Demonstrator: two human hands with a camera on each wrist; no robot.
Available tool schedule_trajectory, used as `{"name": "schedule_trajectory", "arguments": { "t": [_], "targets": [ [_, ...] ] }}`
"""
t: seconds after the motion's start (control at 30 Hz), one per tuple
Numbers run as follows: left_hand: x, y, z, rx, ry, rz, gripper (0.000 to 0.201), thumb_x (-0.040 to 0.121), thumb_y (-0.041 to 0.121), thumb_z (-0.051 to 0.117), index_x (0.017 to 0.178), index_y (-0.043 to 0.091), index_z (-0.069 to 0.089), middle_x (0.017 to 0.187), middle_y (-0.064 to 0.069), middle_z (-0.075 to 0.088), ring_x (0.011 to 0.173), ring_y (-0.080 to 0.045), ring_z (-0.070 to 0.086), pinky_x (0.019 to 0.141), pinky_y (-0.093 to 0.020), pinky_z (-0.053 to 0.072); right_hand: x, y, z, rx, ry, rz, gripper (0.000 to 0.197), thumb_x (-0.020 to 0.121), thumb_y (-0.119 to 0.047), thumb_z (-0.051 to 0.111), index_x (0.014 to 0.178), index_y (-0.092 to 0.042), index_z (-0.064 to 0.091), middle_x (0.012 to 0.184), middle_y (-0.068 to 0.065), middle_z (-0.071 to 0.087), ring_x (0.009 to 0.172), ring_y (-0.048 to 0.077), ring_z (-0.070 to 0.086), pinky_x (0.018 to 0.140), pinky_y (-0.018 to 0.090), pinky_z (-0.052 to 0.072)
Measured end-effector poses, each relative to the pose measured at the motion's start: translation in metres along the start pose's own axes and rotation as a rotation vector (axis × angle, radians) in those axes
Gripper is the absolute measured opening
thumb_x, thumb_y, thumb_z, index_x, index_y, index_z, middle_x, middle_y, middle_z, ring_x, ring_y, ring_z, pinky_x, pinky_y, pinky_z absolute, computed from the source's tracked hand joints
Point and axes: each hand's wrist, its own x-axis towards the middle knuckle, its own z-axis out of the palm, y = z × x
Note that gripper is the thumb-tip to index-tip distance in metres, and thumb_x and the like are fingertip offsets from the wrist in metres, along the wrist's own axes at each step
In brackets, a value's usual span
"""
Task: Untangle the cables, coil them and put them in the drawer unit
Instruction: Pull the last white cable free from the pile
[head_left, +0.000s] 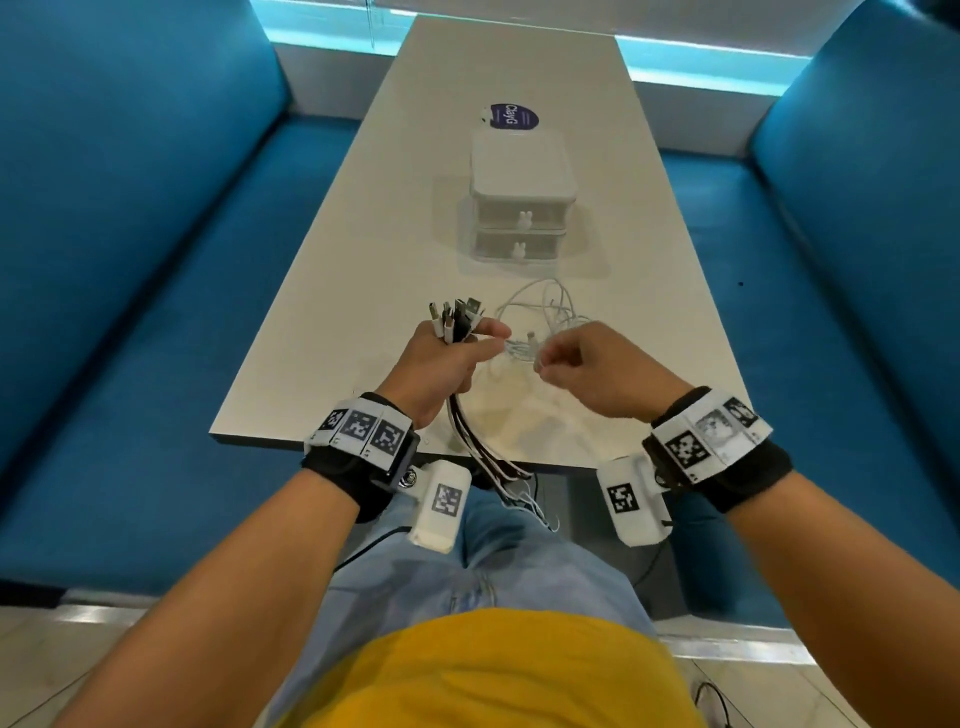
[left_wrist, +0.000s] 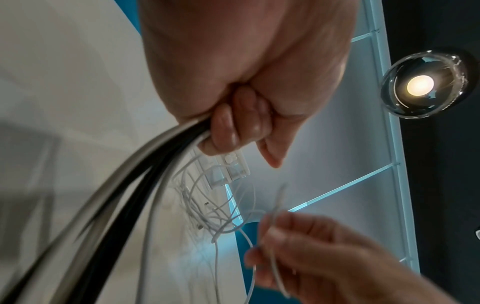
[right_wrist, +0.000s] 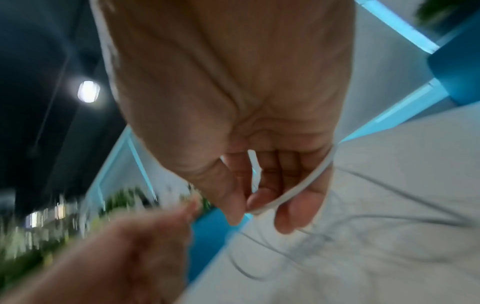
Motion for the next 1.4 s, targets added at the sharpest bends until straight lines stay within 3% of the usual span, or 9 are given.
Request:
{"name": "schedule_trajectory", "arguments": {
  "t": [0.2, 0.37, 0.53, 0.87, 0.97, 1.03, 1.13, 1.23, 1.4],
  "targets": [
    [-0.003, -0.002, 0.008, -0.069, -0.113, 0.059, 0.035, 0.073, -0.011, 0.062, 0.095, 0.016, 0.067, 0.055, 0.010, 0.040, 0.048, -0.005, 0.037, 0.050, -0.022, 0.029, -0.008, -0.031, -0.017, 0.229, 0.038, -0.160, 0.009, 0.089, -0.009, 0.063, 0.083, -0.010, 0.070, 0.072, -0.006, 0.067, 0.062, -0.004, 0.060, 0.062, 0.015, 0.047],
    [-0.005, 0.001, 0.015, -0.254, -0.183, 0.104, 0.027, 0.077, 0.008, 0.063, 0.103, 0.012, 0.065, 0.063, 0.003, 0.046, 0.051, -0.006, 0.037, 0.050, -0.021, 0.027, -0.004, -0.033, -0.005, 0.364, 0.052, -0.154, 0.015, 0.087, 0.005, 0.058, 0.083, -0.003, 0.070, 0.108, -0.005, 0.063, 0.056, -0.018, 0.055, 0.051, 0.009, 0.043],
    [-0.004, 0.001, 0.023, -0.132, -0.060, 0.081, 0.032, 0.086, 0.022, 0.067, 0.105, -0.004, 0.064, 0.068, -0.007, 0.042, 0.053, -0.011, 0.032, 0.048, -0.020, 0.029, -0.004, -0.026, -0.005, 0.312, 0.073, -0.182, 0.024, 0.086, -0.004, 0.063, 0.074, -0.024, 0.069, 0.065, -0.014, 0.067, 0.056, 0.007, 0.060, 0.055, 0.012, 0.044],
    [-0.003, 0.028, 0.016, -0.428, 0.100, 0.048, 0.035, 0.099, 0.024, 0.049, 0.066, 0.017, 0.056, 0.071, 0.001, 0.054, 0.056, -0.010, 0.043, 0.053, -0.024, 0.025, 0.007, 0.010, -0.012, 0.016, 0.078, -0.108, 0.022, 0.084, -0.033, 0.070, 0.077, -0.012, 0.073, 0.066, 0.005, 0.064, 0.057, 0.013, 0.051, 0.061, 0.028, 0.041],
    [-0.004, 0.043, 0.005, -0.450, -0.015, 0.096, 0.034, 0.101, 0.028, 0.042, 0.070, 0.016, 0.050, 0.070, 0.000, 0.060, 0.086, -0.018, 0.063, 0.083, -0.038, 0.050, 0.015, 0.035, -0.024, 0.046, 0.122, -0.092, 0.024, 0.088, -0.028, 0.066, 0.078, -0.007, 0.072, 0.071, 0.008, 0.068, 0.065, 0.020, 0.058, 0.069, 0.036, 0.045],
    [-0.008, 0.053, 0.002, -0.493, -0.092, 0.116, 0.035, 0.102, 0.030, 0.039, 0.071, 0.015, 0.050, 0.058, 0.000, 0.049, 0.075, -0.022, 0.062, 0.092, -0.047, 0.052, 0.022, 0.047, -0.034, 0.057, 0.142, -0.080, 0.018, 0.089, -0.022, 0.066, 0.077, -0.010, 0.071, 0.075, 0.000, 0.066, 0.070, 0.010, 0.058, 0.077, 0.032, 0.045],
    [-0.011, 0.064, 0.003, -0.559, -0.106, 0.110, 0.035, 0.101, 0.031, 0.040, 0.071, 0.018, 0.051, 0.052, 0.005, 0.031, 0.048, -0.012, 0.038, 0.065, -0.034, 0.056, 0.034, 0.058, -0.045, 0.080, 0.219, -0.067, 0.008, 0.088, -0.014, 0.067, 0.086, -0.009, 0.072, 0.088, 0.002, 0.063, 0.086, 0.014, 0.058, 0.087, 0.026, 0.044],
    [-0.010, 0.066, 0.006, -0.523, -0.106, 0.083, 0.028, 0.100, 0.028, 0.044, 0.074, 0.019, 0.048, 0.051, 0.008, 0.028, 0.040, -0.005, 0.023, 0.037, -0.017, 0.027, 0.046, 0.059, -0.048, 0.057, 0.325, -0.097, 0.010, 0.087, -0.009, 0.066, 0.093, -0.011, 0.074, 0.100, 0.004, 0.058, 0.092, 0.012, 0.055, 0.079, 0.002, 0.039],
    [-0.001, 0.064, 0.020, -0.348, -0.018, 0.068, 0.015, 0.091, 0.000, 0.056, 0.088, 0.014, 0.062, 0.047, 0.010, 0.031, 0.036, -0.003, 0.018, 0.036, -0.016, 0.014, 0.049, 0.041, -0.054, 0.182, 0.312, -0.147, 0.017, 0.090, -0.007, 0.062, 0.103, -0.009, 0.073, 0.099, 0.005, 0.067, 0.084, 0.008, 0.062, 0.077, 0.001, 0.042]
  ]
}}
